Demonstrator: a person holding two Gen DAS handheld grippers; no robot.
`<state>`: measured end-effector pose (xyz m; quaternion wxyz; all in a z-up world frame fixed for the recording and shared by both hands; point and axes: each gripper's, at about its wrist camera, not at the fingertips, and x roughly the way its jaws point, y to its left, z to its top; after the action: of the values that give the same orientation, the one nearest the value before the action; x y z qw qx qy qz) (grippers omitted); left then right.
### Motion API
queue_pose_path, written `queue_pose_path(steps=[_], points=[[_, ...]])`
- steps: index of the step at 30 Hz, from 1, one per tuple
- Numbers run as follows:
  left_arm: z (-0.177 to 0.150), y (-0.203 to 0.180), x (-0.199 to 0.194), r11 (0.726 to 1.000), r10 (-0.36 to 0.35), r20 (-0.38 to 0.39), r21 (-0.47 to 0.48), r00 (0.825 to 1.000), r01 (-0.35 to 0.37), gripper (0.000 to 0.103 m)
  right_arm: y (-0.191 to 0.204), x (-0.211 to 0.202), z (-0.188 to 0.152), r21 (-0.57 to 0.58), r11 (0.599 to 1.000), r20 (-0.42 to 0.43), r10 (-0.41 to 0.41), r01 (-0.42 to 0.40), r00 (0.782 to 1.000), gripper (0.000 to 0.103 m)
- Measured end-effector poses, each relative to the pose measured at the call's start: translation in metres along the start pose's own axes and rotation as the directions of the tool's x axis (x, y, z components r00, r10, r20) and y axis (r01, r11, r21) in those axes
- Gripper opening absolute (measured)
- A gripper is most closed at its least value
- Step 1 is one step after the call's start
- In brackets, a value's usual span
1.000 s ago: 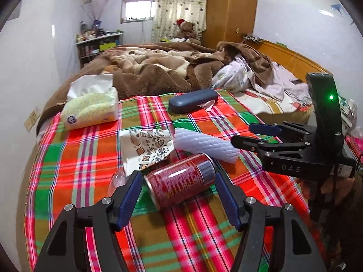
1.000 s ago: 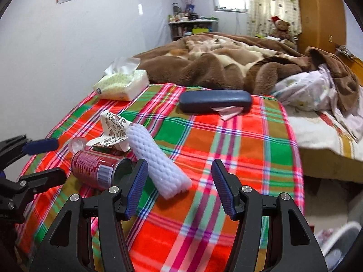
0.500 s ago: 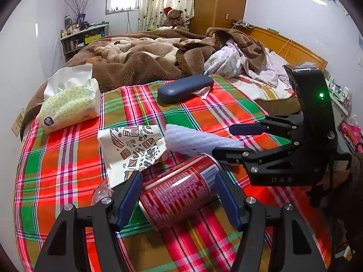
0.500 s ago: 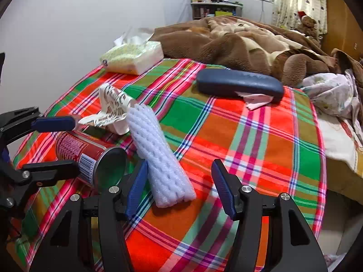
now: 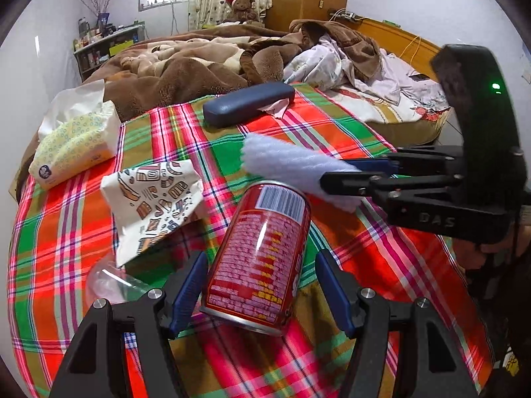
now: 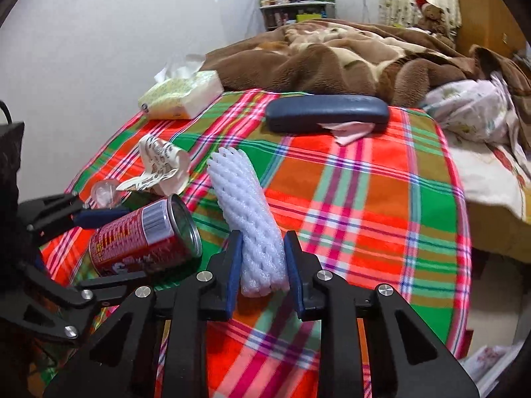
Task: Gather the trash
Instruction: 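Grasp the white foam net sleeve with the right tool while the left tool grasps the red can, then carry the foam sleeve and red can over the white bin and release both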
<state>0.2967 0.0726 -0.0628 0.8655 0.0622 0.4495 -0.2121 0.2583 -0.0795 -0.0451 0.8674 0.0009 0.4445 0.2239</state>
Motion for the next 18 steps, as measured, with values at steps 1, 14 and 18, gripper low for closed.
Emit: queue_pose_path(steps=[1,14,18], points=[[0.001,-0.001,0.001,1.000,-0.004,0.002,-0.003,1.000,0.004,0.067,-0.003,-0.001,-0.001,0.014,1.000,0.003,-0.005,0.005,1.000,0.026],[0.014,-0.009,0.020,0.999,-0.004,-0.007,-0.047,1.000,0.003,0.062,-0.015,-0.004,-0.006,0.091,0.995,0.022,-0.037,0.035,0.999,0.026],[0.016,-0.011,0.021,0.998,0.004,-0.005,-0.066,1.000,-0.005,0.061,-0.020,-0.007,-0.009,0.115,0.993,0.030,-0.038,0.034,0.999,0.026]])
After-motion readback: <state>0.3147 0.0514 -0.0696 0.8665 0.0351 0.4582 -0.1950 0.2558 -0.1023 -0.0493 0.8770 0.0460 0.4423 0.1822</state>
